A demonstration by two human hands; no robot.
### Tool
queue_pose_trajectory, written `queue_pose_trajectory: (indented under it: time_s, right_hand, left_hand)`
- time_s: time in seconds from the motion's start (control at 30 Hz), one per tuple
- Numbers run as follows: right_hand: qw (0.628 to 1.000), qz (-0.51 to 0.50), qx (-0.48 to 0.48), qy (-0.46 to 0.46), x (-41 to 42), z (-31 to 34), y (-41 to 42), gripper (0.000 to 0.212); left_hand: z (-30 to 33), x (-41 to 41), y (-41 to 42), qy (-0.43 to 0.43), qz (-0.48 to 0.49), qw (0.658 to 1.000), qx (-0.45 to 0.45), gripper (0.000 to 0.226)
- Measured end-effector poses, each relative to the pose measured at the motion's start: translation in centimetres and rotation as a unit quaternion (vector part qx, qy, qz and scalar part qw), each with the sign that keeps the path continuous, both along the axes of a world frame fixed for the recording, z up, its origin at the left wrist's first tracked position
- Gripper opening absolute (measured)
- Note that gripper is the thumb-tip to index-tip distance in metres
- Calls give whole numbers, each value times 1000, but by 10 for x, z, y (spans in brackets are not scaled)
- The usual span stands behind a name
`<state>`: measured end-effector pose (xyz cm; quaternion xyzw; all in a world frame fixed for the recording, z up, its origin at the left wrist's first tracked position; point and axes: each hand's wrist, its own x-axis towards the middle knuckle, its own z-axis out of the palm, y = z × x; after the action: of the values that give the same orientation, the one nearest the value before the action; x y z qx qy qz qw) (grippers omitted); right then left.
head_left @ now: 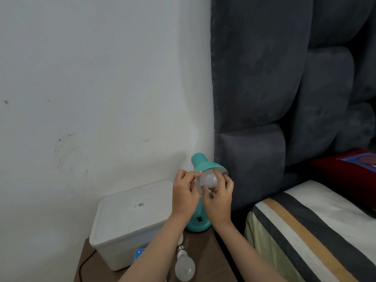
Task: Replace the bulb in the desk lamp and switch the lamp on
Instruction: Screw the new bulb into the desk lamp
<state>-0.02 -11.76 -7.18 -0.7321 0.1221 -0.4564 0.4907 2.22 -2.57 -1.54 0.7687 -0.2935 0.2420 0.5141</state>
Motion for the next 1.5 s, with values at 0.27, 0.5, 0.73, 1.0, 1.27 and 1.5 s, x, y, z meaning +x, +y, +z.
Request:
queue_pose_trajectory:
  time_s: [0.27, 0.5, 0.73, 1.0, 1.27, 1.5]
  right_hand:
    - [998, -4, 66, 22, -1, 5, -2, 53]
    - [1000, -17, 16, 18, -2, 3, 1, 50]
    - [1000, -9, 27, -1, -1, 5, 5, 60]
    - [998, -12, 58, 7, -2, 7, 2, 51]
    - [999, -2, 39, 27, -1, 8, 1, 51]
    - [1000, -16, 10, 15, -3, 11, 1, 65]
  left_hand:
    - [0, 1, 0, 3, 0, 1000, 2, 35]
    - [0, 0, 1, 2, -1, 1000, 1, 32]
    - [0, 0, 0, 4, 0, 1000, -1, 33]
    - [0, 1, 0, 7, -3, 1000, -1, 31]
    - [-1, 3, 0, 8, 3, 1000, -3, 35]
    - [-1, -1, -1, 11, -5, 1000, -9, 36]
